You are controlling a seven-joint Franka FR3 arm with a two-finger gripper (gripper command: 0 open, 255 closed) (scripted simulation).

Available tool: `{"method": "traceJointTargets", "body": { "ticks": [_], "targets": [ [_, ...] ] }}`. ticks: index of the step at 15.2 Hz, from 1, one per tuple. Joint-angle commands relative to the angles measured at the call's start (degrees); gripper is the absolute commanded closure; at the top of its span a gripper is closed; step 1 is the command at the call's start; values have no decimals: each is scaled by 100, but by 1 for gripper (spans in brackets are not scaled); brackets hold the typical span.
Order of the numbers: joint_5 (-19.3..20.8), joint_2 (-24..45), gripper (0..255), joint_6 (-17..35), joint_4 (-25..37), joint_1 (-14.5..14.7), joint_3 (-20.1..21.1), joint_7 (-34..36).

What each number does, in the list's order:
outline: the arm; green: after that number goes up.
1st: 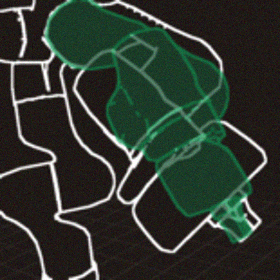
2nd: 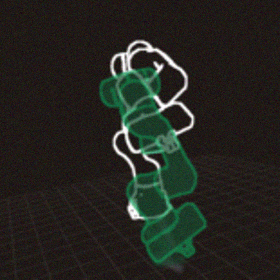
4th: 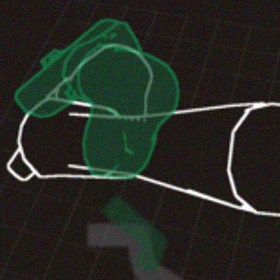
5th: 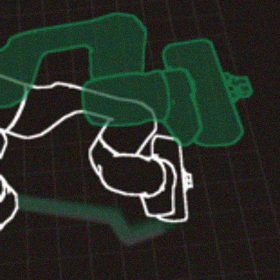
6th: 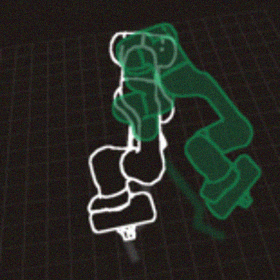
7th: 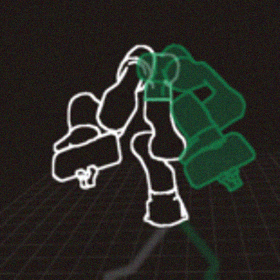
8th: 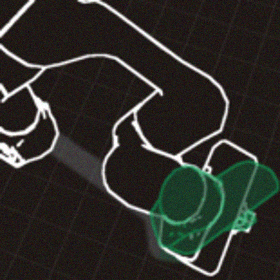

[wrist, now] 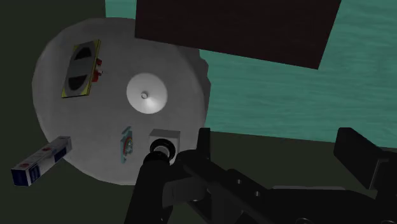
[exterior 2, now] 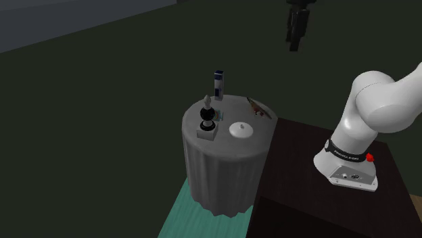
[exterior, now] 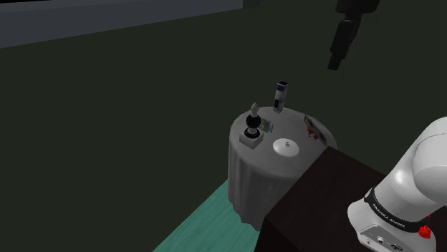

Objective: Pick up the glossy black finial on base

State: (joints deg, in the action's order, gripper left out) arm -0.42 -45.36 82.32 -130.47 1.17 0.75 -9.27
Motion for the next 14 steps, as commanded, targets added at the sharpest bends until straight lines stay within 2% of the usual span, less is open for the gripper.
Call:
{"method": "traceJointTargets", "body": {
  "ticks": [1, 8, 14],
  "targets": [
    [0, 0, 0, 0, 0, 0, 0, 0],
    [-210, 1769, 0, 533, 686, -269, 32, 718],
    [-376, 3277, 0, 767, 1504, -451, -42, 1267]
  ]
}}
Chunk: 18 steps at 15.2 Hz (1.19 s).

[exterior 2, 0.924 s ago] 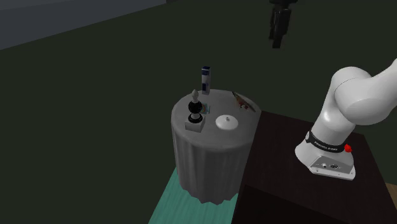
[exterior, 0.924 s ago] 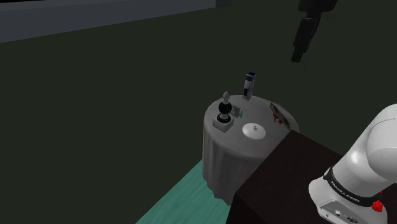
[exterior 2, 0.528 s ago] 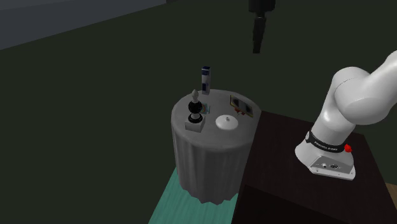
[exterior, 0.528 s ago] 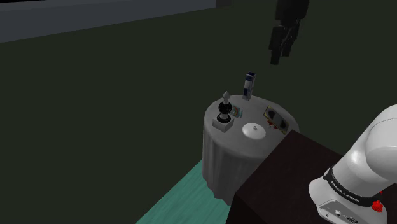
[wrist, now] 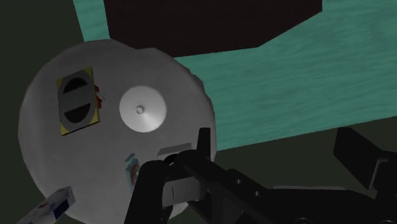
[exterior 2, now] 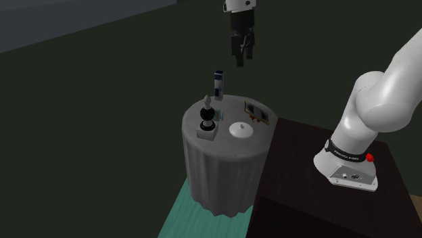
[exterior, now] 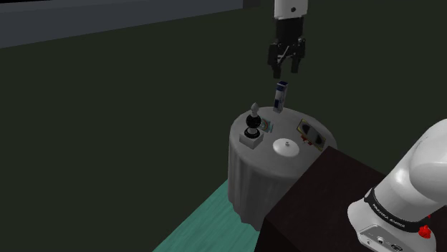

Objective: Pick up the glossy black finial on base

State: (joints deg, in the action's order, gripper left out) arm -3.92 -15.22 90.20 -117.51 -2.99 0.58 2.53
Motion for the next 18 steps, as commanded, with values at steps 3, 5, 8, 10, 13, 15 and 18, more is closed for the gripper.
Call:
{"method": "traceJointTargets", "body": {
  "ticks": [3, 5, 8, 10, 13, 15, 18],
  "targets": [
    [-122, 1009, 0, 19, 687, -115, -92, 334],
    [-195, 1502, 0, 19, 1032, -170, -145, 488],
    [-320, 2241, 0, -21, 1588, -257, -231, 706],
    [-413, 2734, 0, -74, 1986, -321, -290, 846],
    [-567, 3478, 0, -193, 2627, -433, -374, 1052],
    [-677, 3980, 0, -299, 3088, -520, -425, 1191],
    [-850, 4752, 0, -500, 3842, -672, -491, 1411]
  ]
}}
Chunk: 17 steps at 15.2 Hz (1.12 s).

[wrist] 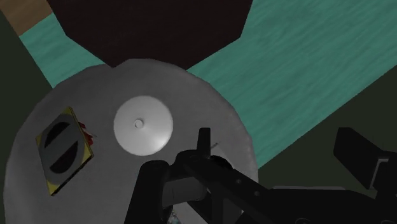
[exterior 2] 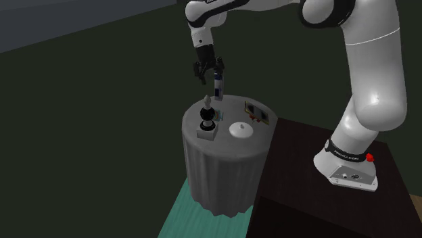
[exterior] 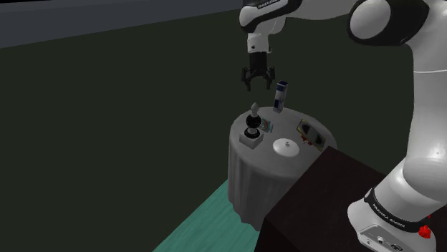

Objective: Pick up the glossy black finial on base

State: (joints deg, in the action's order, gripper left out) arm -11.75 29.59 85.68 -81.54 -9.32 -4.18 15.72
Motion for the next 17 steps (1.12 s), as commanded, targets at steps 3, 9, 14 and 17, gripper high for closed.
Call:
{"method": "traceJointTargets", "body": {
  "ticks": [3, 9, 14, 17],
  "targets": [
    [-244, 1081, 0, -307, 1100, -220, -62, 337],
    [-590, 3061, 0, -1166, 3559, -707, -63, 996],
    [-625, 3588, 0, -1189, 4062, -793, -35, 1086],
    [-624, 3681, 0, -1040, 4002, -786, -38, 1048]
  ]
}}
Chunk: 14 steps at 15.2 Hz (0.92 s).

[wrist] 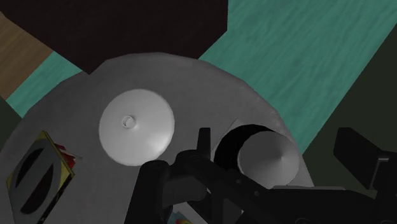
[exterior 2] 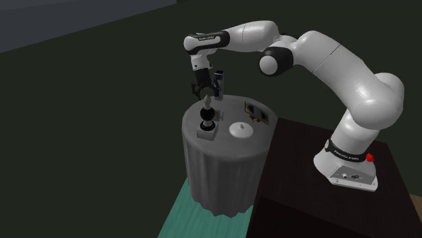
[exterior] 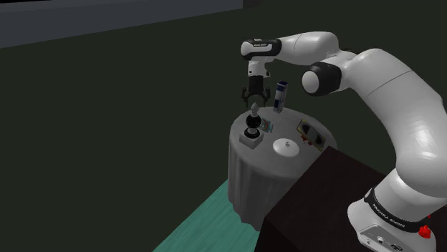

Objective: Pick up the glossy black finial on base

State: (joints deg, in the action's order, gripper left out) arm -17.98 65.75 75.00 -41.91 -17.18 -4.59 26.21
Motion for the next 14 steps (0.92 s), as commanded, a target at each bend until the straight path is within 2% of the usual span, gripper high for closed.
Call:
{"method": "traceJointTargets", "body": {
  "ticks": [1, 2, 3, 11, 14],
  "targets": [
    [-1, 88, 0, 52, 39, 1, 4, -7],
    [-1, 90, 0, 51, 42, 1, 4, -6],
    [-1, 55, 255, 82, -26, 7, 0, -16],
    [-2, 14, 255, 123, -109, 15, -4, -26],
    [-2, 16, 255, -40, 61, -2, 4, 16]
  ]
}}
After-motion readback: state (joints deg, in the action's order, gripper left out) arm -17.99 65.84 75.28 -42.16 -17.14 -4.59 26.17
